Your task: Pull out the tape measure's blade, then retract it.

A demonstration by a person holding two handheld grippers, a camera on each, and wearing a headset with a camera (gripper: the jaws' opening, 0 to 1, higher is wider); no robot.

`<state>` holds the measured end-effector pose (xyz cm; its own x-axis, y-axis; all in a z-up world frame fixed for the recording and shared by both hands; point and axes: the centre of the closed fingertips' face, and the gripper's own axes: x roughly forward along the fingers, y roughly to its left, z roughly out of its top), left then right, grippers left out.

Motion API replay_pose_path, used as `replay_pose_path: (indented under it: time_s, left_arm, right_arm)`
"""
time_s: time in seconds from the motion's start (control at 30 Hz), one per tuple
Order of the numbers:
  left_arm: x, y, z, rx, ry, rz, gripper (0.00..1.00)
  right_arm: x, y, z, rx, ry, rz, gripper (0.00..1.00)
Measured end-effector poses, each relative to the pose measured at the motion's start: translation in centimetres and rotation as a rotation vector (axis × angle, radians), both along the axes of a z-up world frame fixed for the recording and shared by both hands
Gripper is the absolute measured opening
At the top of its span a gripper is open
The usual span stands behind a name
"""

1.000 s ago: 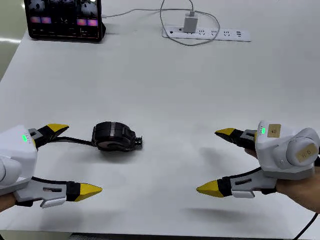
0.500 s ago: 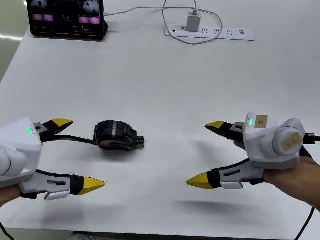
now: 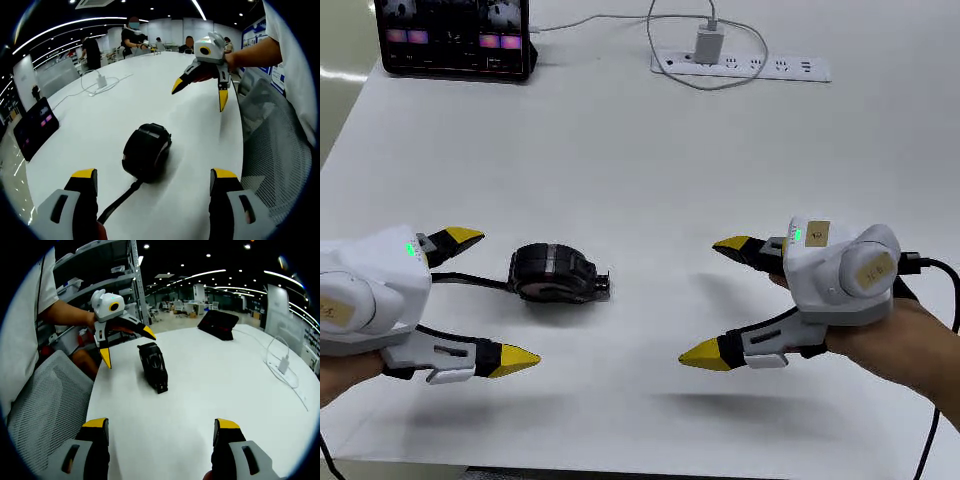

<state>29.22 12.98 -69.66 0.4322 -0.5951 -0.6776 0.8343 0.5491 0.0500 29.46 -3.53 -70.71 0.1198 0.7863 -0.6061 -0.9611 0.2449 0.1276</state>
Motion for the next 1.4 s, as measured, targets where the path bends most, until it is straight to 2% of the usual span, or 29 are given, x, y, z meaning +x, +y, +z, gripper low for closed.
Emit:
replay_pose_path:
  time_s: [0.37, 0.73, 1.0, 1.1, 1.4]
  left_arm:
    - [1.2, -0.5, -0.6, 0.008, 0.010, -0.034, 0.90]
    - [1.8, -0.9, -1.4, 0.027, 0.026, -0.093, 0.80]
    - [2.2, -0.9, -2.0, 0.043, 0.035, -0.127, 0.69]
    - [2.2, -0.9, -2.1, 0.049, 0.044, -0.142, 0.62]
    - [2.6, -0.7, -2.5, 0.073, 0.042, -0.162, 0.52]
  right_arm:
    - [0.5, 1.1, -0.6, -0.002, 0.004, 0.036, 0.85]
    - [1.1, 2.4, -1.3, -0.005, -0.009, 0.073, 0.82]
    - [1.4, 3.1, -1.6, -0.002, -0.005, 0.086, 0.81]
    - [1.4, 3.2, -1.7, -0.003, -0.005, 0.092, 0.80]
    - [1.2, 3.4, -2.0, -0.007, -0.002, 0.110, 0.79]
